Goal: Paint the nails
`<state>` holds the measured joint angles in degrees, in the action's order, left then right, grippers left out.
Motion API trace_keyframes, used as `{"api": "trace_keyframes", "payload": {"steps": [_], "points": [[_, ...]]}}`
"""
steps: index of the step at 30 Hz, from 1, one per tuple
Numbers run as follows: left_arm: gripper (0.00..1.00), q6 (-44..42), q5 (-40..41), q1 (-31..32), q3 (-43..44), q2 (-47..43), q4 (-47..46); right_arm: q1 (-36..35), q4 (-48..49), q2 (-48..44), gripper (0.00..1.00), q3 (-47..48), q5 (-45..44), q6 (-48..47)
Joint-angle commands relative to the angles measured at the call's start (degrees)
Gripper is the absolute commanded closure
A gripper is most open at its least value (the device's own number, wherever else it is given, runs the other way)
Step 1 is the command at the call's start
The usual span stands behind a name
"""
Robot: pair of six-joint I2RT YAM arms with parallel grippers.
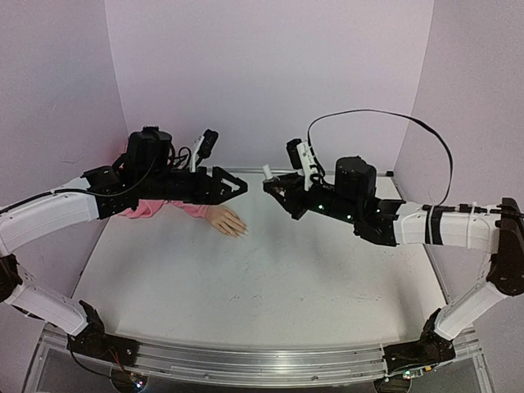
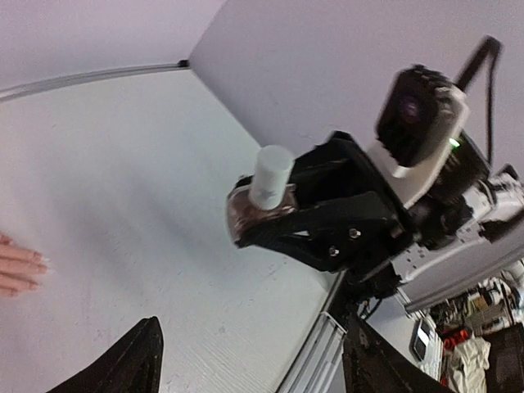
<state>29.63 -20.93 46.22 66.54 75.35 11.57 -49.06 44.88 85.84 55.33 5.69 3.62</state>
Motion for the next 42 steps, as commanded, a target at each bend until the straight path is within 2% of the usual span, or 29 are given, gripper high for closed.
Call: {"api": "trace_keyframes", "payload": {"steps": [1, 3, 6, 11, 14, 24, 28, 33, 36, 39, 40, 41, 42], "points": [[0.21, -7.86, -13.96, -0.16, -0.24, -2.76, -13.81, 3.74, 1.90, -1.78, 1.00, 4.87, 30.68, 10.24], [0.16, -8.99, -18.12, -0.15, 0.48, -2.61, -15.65, 4.54, 3.39, -0.52, 1.00, 6.31, 39.50, 13.77], [0.15, -10.45, -18.93, -0.33, 0.98, -2.79, -16.86, 4.58, 8.75, 1.52, 1.00, 8.07, 50.58, 19.37], [0.20, -8.85, -22.82, -0.56, 2.68, -0.45, -19.78, 4.50, 20.37, 4.53, 1.00, 9.71, 58.85, 29.75], [0.26, -6.79, -26.82, -0.60, 3.72, 0.88, -23.41, 4.50, 22.23, 5.91, 1.00, 10.80, 60.16, 31.53], [0.55, -2.77, -30.67, -0.43, 4.91, 4.16, -29.33, 4.50, 26.32, 7.19, 1.00, 10.44, 59.61, 34.54], [0.62, -2.48, -31.45, -0.29, 4.91, 4.71, -29.59, 4.58, 26.92, 6.63, 1.00, 9.74, 58.14, 34.05], [0.81, -2.70, -29.56, -0.34, 4.42, 4.57, -29.59, 4.77, 26.70, 6.82, 1.00, 9.34, 56.88, 32.58], [0.94, -2.95, -24.63, -0.34, 3.56, 3.97, -29.52, 5.40, 22.44, 6.10, 1.00, 8.50, 52.73, 27.66], [1.00, -3.21, -15.69, -0.34, 1.62, 2.74, -28.78, 5.34, 5.55, 4.39, 1.00, 9.57, 39.70, 15.64], [1.00, -3.25, -12.20, -0.34, 1.08, 2.44, -27.84, 5.18, 1.07, 3.95, 1.00, 10.14, 32.91, 13.03], [1.00, -3.22, -7.92, -0.34, 0.75, 2.10, -26.19, 4.33, -3.80, 3.36, 1.00, 10.78, 22.20, 9.82], [1.00, -2.80, -2.09, -0.14, 0.82, 1.82, -22.62, 2.18, -8.58, 2.76, 1.00, 11.51, 5.07, 6.68]]}}
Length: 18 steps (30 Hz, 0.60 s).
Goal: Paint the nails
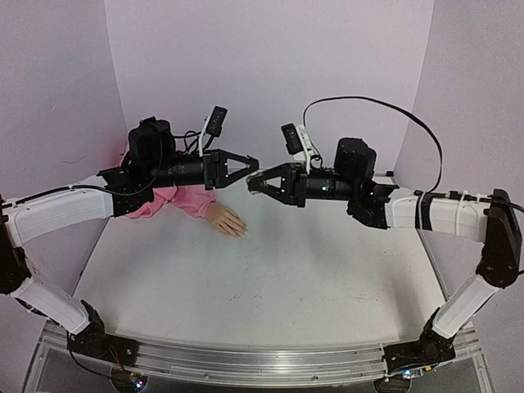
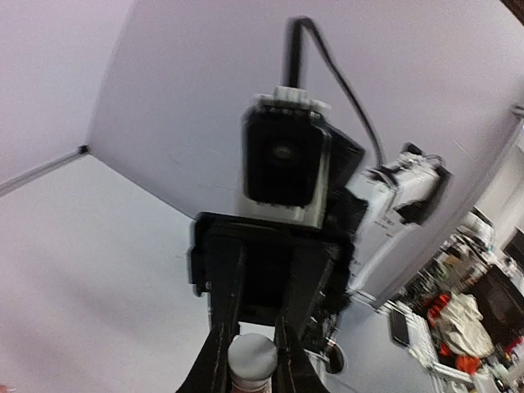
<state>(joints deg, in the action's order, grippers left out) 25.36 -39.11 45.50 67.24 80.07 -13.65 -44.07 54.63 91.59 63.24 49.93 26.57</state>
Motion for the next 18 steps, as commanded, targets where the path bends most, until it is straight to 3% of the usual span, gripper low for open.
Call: {"api": "trace_keyframes", "payload": {"steps": [1, 2, 3, 5, 6, 14, 16, 18], "points": [[1.00, 2.67, 23.74, 0.76, 0.70, -2.92, 7.64, -6.26, -20.81, -2.83, 1.00, 4.37, -60.10, -18.66], [1.00, 4.69, 30.49, 0.82, 2.13, -2.57, 14.58, -8.99, -21.97, -1.65, 1.00, 5.07, -79.22, -20.72], [1.00, 6.46, 35.31, 0.82, 3.30, -1.91, 20.08, -10.73, -21.34, -0.14, 1.00, 5.40, -90.64, -23.82], [1.00, 8.92, 41.27, 0.82, 5.30, -0.38, 26.99, -12.37, -17.13, 3.17, 1.00, 6.11, -103.10, -29.03], [1.00, 9.62, 41.81, 0.75, 5.53, -0.04, 28.06, -12.48, -16.45, 4.41, 1.00, 6.88, -103.25, -29.41], [1.00, 9.35, 39.35, 0.74, 5.79, -0.60, 27.24, -12.28, -13.97, 5.33, 1.00, 7.43, -74.35, -27.39], [0.87, 8.18, 36.16, 0.61, 6.12, -0.38, 27.02, -11.70, -13.69, 4.62, 1.00, 6.67, -68.39, -27.04], [0.58, 7.32, 34.91, 0.36, 6.06, -0.67, 27.00, -10.49, -13.62, 3.20, 1.00, 5.39, -60.16, -25.51]]}}
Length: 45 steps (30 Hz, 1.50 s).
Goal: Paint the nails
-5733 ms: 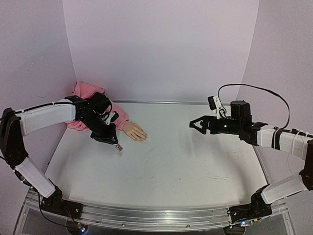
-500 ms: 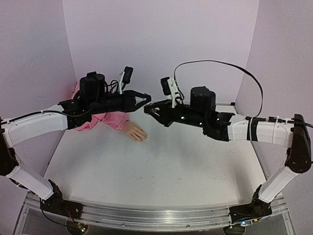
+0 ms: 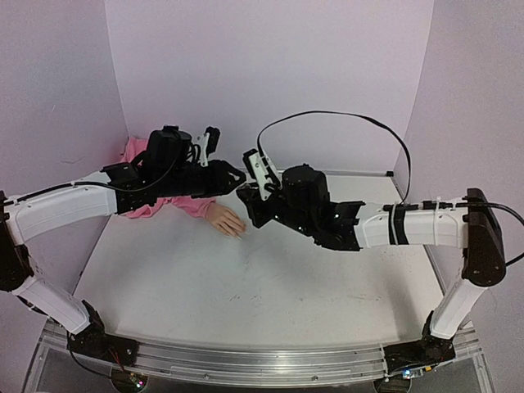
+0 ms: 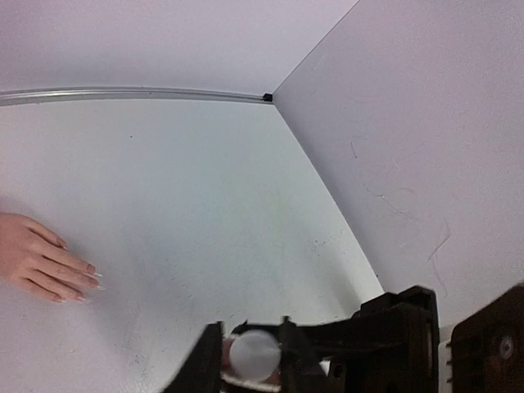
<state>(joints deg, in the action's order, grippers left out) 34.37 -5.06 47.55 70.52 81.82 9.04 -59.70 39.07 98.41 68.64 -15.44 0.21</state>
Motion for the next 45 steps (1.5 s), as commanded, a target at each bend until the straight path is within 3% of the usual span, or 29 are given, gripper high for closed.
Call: {"api": "trace_keyframes", "payload": {"steps": [1, 4, 7, 10, 15, 17, 21, 26, 33, 38, 45], "points": [[0.47, -1.83, 0.63, -1.94, 2.41, -3.12, 4.08, 6.11, 1.97, -4.63, 1.00, -0.90, 9.63, 2.02], [0.28, -2.65, -0.58, -2.85, 0.94, -4.93, 2.67, 10.37, 1.96, -7.53, 1.00, -2.98, 26.48, 6.19], [0.21, -2.49, -8.44, -6.69, -2.89, -7.16, -3.07, 17.19, 2.86, -9.18, 1.00, -3.65, 46.76, 13.59], [0.16, -0.72, -21.08, -11.57, -8.27, -9.63, -16.42, 21.32, 7.12, -8.17, 1.00, -2.86, 63.81, 21.52], [0.12, -1.74, -37.53, -12.26, -6.28, -8.46, -25.15, 22.00, 23.41, -4.38, 1.00, -0.98, 77.75, 37.22], [0.11, -1.24, -41.48, -11.74, -4.48, -6.55, -26.06, 22.00, 30.45, -3.60, 1.00, -1.51, 79.09, 42.50], [0.13, -1.77, -43.17, -9.13, -2.52, -3.57, -26.74, 21.93, 34.39, -2.40, 1.00, -1.23, 79.13, 45.86], [0.25, -1.89, -44.76, -8.09, -0.16, -0.94, -27.05, 21.91, 39.67, -1.56, 1.00, -1.71, 80.98, 50.16], [0.20, -2.88, -44.42, -6.38, 2.86, 1.44, -27.82, 21.57, 40.47, -1.15, 1.00, -2.26, 81.45, 51.26], [0.40, -3.00, -43.80, -5.58, 5.41, 3.85, -28.23, 21.03, 41.42, -0.87, 1.00, -2.53, 81.26, 51.51], [0.50, -3.12, -44.65, -4.04, 7.58, 6.38, -28.46, 20.94, 42.91, -0.90, 1.00, -3.07, 81.00, 52.46]]}}
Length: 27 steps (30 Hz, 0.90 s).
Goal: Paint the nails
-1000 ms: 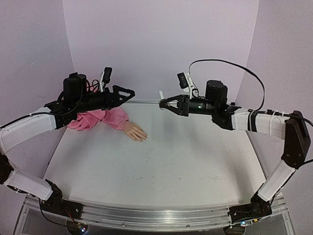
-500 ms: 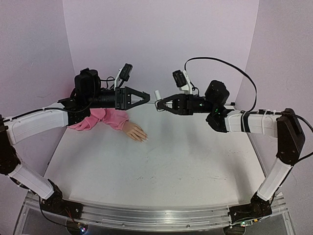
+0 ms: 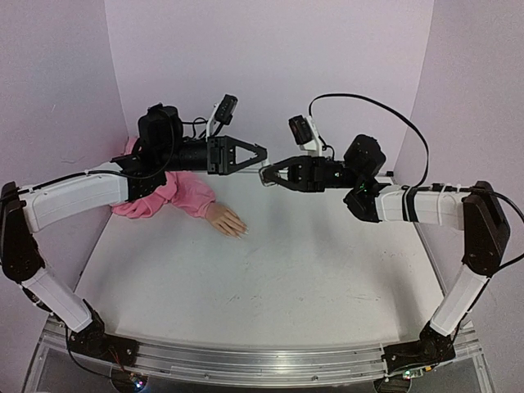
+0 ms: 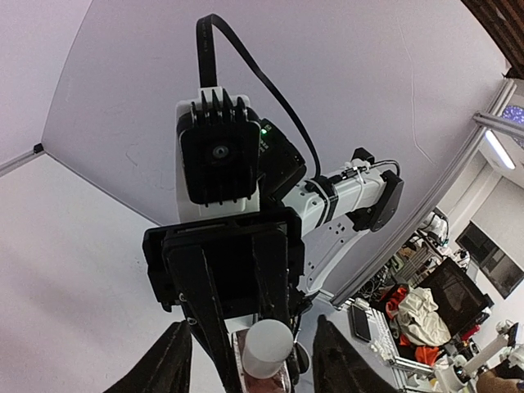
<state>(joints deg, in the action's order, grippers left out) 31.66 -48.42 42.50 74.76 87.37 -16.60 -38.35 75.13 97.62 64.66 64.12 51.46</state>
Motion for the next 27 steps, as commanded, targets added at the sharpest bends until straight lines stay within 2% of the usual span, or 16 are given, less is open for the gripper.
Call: {"api": "trace_keyframes", "payload": {"steps": [1, 13, 16, 18, 19, 20, 21, 22, 24, 25, 27], "points": [[0.53, -0.35, -0.89, 1.20, 3.44, 1.05, -2.82, -0.42, 7.09, -0.07, 1.00, 0.86, 1.52, 1.26], [0.88, 0.24, 5.00, 2.31, 2.76, 0.28, -3.00, -0.41, 5.39, -1.34, 1.00, -1.12, 0.83, -2.50], [0.99, 0.03, 7.29, 2.77, 1.68, -0.74, -3.00, -0.49, -3.96, -2.90, 1.00, -1.17, -3.01, -10.31], [1.00, -0.61, 10.24, 3.39, 0.57, -1.53, -2.93, -0.69, -14.74, -5.74, 1.00, -0.93, -9.52, -19.02], [1.00, -0.74, 12.47, 3.68, -0.40, -2.10, -2.86, -0.98, -21.64, -7.14, 1.00, -0.61, -16.23, -24.24], [1.00, -0.60, 15.62, 3.91, -1.67, -2.74, -2.55, -1.98, -28.01, -8.91, 1.00, -0.30, -27.31, -29.21], [1.00, -0.51, 19.09, 4.17, -2.85, -3.50, -1.77, -4.33, -34.49, -10.48, 1.00, -0.15, -43.06, -33.82], [1.00, -0.46, 25.22, 4.55, -3.82, -4.38, 0.21, -7.81, -37.94, -11.77, 1.00, -0.45, -62.70, -39.15], [1.00, -0.38, 34.57, 5.60, -3.97, -4.96, 6.88, -14.08, -37.80, -11.83, 1.00, -1.53, -93.25, -45.67], [1.00, -0.64, 37.11, 5.95, -3.51, -4.67, 9.64, -15.37, -35.71, -10.86, 1.00, -1.66, -101.73, -48.08], [1.00, -0.17, 39.62, 6.33, -2.70, -3.97, 12.76, -16.38, -34.44, -8.56, 1.00, -0.26, -110.62, -50.78]]}}
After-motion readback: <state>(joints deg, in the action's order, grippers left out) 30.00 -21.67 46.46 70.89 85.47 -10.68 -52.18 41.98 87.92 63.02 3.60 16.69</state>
